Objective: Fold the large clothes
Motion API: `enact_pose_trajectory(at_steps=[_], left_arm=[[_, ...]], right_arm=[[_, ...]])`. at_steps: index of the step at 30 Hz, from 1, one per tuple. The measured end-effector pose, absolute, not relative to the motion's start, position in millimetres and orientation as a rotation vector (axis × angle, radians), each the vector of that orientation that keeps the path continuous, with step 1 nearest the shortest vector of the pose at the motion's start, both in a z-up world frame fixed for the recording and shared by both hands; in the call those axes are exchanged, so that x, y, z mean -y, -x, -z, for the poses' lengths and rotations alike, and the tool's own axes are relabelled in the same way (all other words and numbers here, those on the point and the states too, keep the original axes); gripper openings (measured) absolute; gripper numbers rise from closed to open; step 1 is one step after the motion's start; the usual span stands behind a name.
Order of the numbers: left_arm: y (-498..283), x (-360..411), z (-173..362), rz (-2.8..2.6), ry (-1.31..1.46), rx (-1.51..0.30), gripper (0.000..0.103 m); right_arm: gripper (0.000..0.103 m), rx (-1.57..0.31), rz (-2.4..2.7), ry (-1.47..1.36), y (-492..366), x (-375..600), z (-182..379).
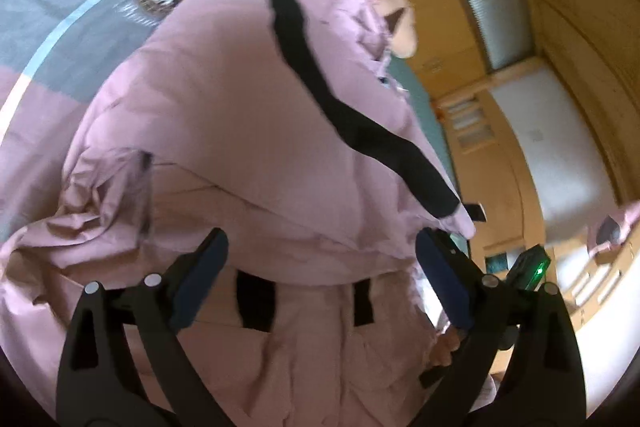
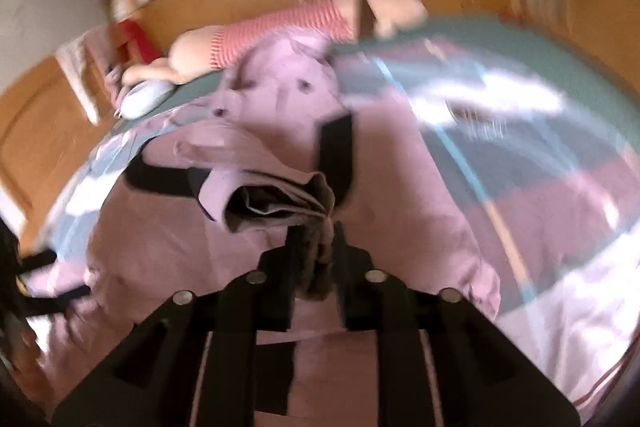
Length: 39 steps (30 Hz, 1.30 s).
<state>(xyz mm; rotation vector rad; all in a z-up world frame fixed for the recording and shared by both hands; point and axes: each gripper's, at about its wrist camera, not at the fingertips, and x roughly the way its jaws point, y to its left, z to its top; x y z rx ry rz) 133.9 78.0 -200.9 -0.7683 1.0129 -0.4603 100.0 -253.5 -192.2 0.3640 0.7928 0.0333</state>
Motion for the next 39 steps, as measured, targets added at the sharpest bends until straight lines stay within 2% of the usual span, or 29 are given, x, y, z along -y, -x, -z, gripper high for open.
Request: enact_pose_trajectory(at_steps=[1, 2, 3, 4, 8, 10, 11, 12, 14, 15, 18, 22, 26, 28, 29, 30, 31, 35, 38, 39], left_arm=[[-135.6, -80.7, 206.8, 0.435, 0.779, -1.022, 0.097], [-137.6, -83.3, 211.6, 0.412, 0.788, -1.028, 0.097], [-140.5, -83.7, 210.8, 0.402, 0.794, -1.029, 0.097], [-143.4, -84.5, 213.8, 0.394, 0.796, -1.031, 0.097], [-147.7, -88.9, 214.7, 0.342, 0.797, -1.012, 0.097], [-147.3, -89.2, 216.1, 0.293, 0.781, -1.01, 0.097], [-147.0, -89.4, 216.9, 0.272, 0.764, -1.008, 0.097], [-145.4, -91.5, 215.3, 0.252, 0.743, -1.004, 0.095], [-141.7, -90.9, 209.1, 0.192, 0.665, -0.984, 0.091], [-142.3, -89.5, 205.8, 0.173, 0.639, -0.976, 0.087], [-138.7, -85.8, 196.5, 0.137, 0.57, -0.945, 0.085], [-132.1, -82.0, 183.0, 0.093, 0.486, -0.902, 0.086], [-130.4, -80.4, 180.6, 0.044, 0.429, -0.894, 0.088], [-130.2, -81.4, 180.9, 0.041, 0.432, -0.899, 0.088], [-130.2, -81.9, 181.3, 0.042, 0.434, -0.902, 0.089], [-130.0, -82.0, 181.9, 0.041, 0.434, -0.903, 0.089], [-130.0, -82.1, 181.7, 0.038, 0.433, -0.904, 0.09], [-129.6, -80.8, 183.7, 0.033, 0.427, -0.911, 0.092], [-130.0, -78.4, 186.5, 0.043, 0.426, -0.925, 0.092], [-129.8, -77.5, 186.6, 0.042, 0.424, -0.926, 0.092]], right_arm=[[0.043, -0.812, -0.053, -0.434, -101.8, 262.0, 198.2], [0.068, -0.825, -0.081, -0.499, -103.5, 267.7, 203.0], [0.084, -0.826, -0.107, -0.547, -103.9, 269.8, 206.0], [0.086, -0.832, -0.125, -0.567, -103.9, 267.3, 207.9], [0.086, -0.856, -0.188, -0.594, -113.0, 257.3, 218.6], [0.061, -0.878, -0.208, -0.62, -112.3, 251.7, 223.7], [0.036, -0.889, -0.206, -0.615, -112.3, 251.7, 224.9], [0.02, -0.894, -0.21, -0.614, -113.2, 251.6, 225.8], [0.014, -0.887, -0.209, -0.641, -112.0, 257.4, 222.6], [0.013, -0.886, -0.206, -0.658, -108.4, 262.8, 220.8], [0.012, -0.879, -0.234, -0.737, -108.9, 277.8, 211.8], [0.012, -0.844, -0.181, -0.729, -104.1, 294.7, 191.5], [0.013, -0.892, 0.024, -0.691, -99.1, 315.3, 202.8], [0.031, -0.886, 0.082, -0.735, -95.0, 329.5, 207.6], [0.052, -0.879, 0.087, -0.768, -92.9, 334.4, 208.9], [0.068, -0.86, 0.076, -0.808, -90.1, 338.3, 209.3], [0.071, -0.847, 0.05, -0.823, -88.9, 337.7, 208.1], [0.097, -0.865, -0.118, -0.735, -100.8, 305.6, 203.8], [0.096, -0.913, -0.228, -0.698, -111.9, 277.9, 210.3], [0.076, -0.922, -0.235, -0.681, -111.4, 272.9, 211.7]])
